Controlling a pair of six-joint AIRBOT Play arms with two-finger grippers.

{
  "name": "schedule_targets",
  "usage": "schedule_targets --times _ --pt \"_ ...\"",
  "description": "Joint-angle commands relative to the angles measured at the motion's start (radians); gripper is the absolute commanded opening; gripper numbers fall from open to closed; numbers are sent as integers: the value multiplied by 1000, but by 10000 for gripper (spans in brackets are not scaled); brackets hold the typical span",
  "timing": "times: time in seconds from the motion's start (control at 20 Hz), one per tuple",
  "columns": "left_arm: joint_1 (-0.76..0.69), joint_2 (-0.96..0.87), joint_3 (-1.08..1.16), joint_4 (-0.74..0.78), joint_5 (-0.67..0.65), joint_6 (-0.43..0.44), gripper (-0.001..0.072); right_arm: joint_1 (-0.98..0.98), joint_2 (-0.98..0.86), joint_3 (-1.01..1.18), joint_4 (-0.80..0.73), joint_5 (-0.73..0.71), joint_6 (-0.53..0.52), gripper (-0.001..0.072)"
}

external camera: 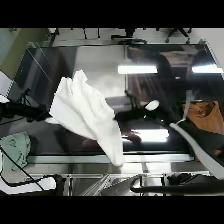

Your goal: Fold the shirts.

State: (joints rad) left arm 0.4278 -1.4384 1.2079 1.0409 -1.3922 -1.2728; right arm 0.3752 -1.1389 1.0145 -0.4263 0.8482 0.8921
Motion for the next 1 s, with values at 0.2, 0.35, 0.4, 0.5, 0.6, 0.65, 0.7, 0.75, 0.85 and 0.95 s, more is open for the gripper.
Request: schedule_targets --times 0.2,0.35,0.4,0.5,0.6,0.65,0.7,0.75,0.85,0.95 --pt "2 263 426 -271 -55 16 12 -491 401 404 16 171 66 16" --pt "3 394 607 -306 -16 17 11 -632 470 603 16 174 66 16" --pt "14 431 657 -290 -2 18 11 -670 482 667 16 174 66 16" --pt "72 496 737 -238 7 18 11 -734 507 774 12 171 65 16" --pt "140 524 801 -152 6 6 11 -784 520 854 -36 159 66 16" --pt "158 520 823 -125 7 -1 11 -806 523 874 -60 156 66 16" --pt "163 505 834 -126 3 -1 11 -827 523 879 -72 154 65 16" --pt "151 479 834 -128 -7 -1 11 -843 515 878 -90 158 66 16" --pt "71 407 803 -148 -25 2 11 -876 455 878 -86 212 80 16" --pt "-72 311 728 -147 -19 66 11 -880 341 875 -36 317 85 16"
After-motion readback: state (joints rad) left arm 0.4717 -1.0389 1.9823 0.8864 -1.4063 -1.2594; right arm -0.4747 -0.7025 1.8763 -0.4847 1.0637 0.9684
